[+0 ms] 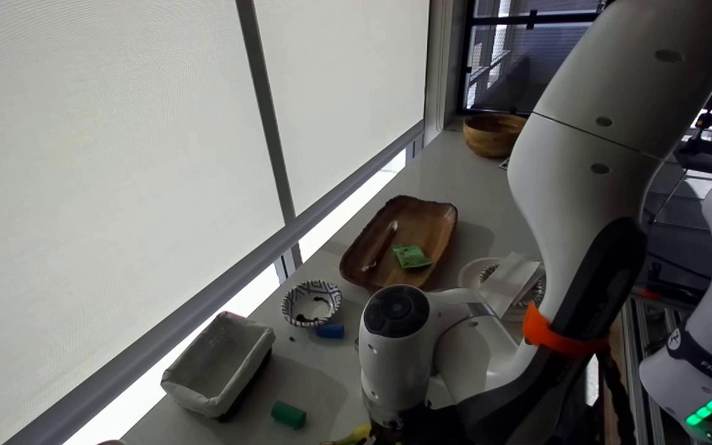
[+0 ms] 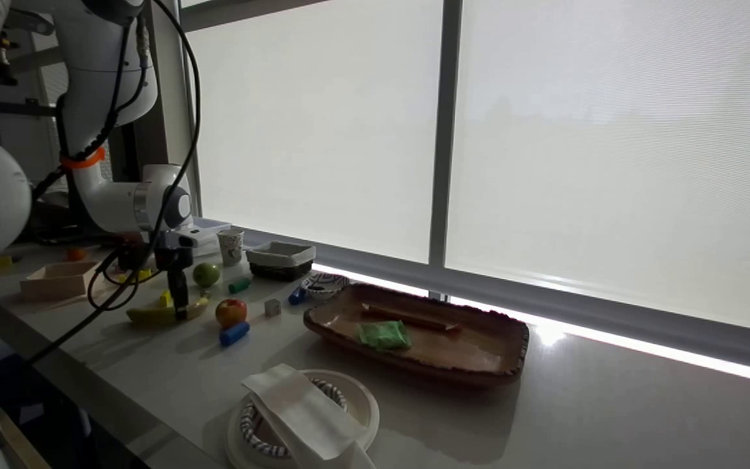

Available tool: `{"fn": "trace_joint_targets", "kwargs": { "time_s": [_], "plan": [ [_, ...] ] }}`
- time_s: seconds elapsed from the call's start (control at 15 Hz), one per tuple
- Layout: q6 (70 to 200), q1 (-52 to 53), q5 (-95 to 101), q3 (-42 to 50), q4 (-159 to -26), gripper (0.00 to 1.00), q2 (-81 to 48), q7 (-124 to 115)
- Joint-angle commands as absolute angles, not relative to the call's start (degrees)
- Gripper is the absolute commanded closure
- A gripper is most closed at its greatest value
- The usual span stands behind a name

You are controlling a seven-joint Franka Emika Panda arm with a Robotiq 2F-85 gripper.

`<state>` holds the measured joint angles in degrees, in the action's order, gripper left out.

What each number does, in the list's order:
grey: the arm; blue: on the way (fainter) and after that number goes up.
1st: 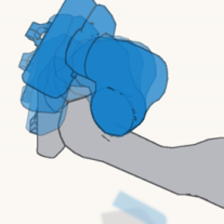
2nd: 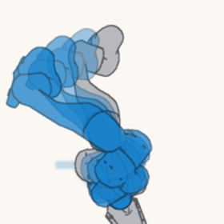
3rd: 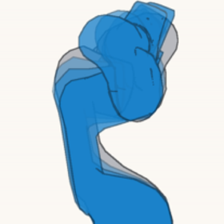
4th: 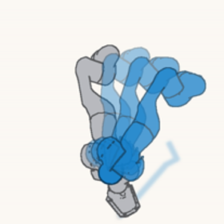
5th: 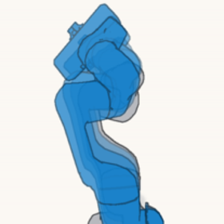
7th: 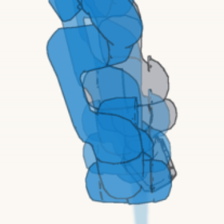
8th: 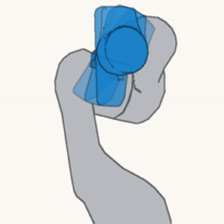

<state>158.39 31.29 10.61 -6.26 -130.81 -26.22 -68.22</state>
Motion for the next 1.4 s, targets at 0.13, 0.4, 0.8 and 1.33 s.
{"fn": "trace_joint_targets", "kwargs": {
  "time_s": [0.13, 0.4, 0.8, 1.33],
  "plan": [
    [149.26, 32.74, 8.75, -8.89, -131.39, 0.81, -20.08, -67.04],
    [137.29, 31.48, 9.08, -12.74, -128.12, 0.81, -16.82, -63.35],
    [133.99, 29.75, 13.22, -14.59, -122.99, 0.81, -17.06, -50.62],
    [145.14, 29.50, 13.20, -14.38, -119.86, 0.81, -22.20, -39.58]
  ]
}}
